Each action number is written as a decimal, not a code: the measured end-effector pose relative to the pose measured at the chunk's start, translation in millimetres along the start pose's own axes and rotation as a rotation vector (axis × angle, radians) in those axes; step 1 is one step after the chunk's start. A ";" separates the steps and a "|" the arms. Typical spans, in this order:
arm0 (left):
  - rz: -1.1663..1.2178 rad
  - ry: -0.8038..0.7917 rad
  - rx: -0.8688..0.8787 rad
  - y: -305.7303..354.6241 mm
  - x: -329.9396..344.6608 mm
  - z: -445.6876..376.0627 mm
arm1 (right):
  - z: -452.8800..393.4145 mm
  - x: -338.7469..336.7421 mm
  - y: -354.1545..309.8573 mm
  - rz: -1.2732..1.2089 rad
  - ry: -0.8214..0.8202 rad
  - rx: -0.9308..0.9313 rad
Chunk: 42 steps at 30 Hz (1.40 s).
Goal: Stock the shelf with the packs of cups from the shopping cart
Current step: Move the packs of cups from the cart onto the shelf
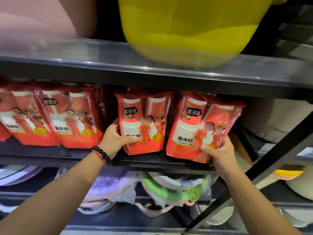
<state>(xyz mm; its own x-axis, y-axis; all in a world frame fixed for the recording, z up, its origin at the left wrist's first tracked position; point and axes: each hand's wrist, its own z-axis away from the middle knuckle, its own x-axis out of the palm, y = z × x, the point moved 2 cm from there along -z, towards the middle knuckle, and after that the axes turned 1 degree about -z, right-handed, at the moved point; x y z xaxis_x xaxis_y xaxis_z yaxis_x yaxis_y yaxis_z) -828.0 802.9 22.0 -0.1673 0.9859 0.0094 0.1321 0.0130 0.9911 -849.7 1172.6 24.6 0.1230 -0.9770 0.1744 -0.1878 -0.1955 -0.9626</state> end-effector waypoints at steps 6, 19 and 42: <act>-0.003 -0.023 -0.013 -9.2 -3.1 -10.8 | -29.8 5.9 22.8 0.035 -0.049 0.070; -0.070 0.053 0.013 -18.3 -7.7 -19.4 | -46.8 3.5 35.9 0.047 -0.050 0.111; -0.201 0.190 -0.117 -17.5 -5.4 11.3 | -38.1 0.1 15.6 0.206 -0.040 0.287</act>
<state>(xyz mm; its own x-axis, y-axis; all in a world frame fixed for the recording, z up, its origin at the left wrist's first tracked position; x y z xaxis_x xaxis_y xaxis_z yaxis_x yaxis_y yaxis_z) -818.4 799.3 3.1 -0.3600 0.9165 -0.1747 -0.0335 0.1744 0.9841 -889.8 1166.2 17.5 0.1498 -0.9882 -0.0326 0.0678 0.0432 -0.9968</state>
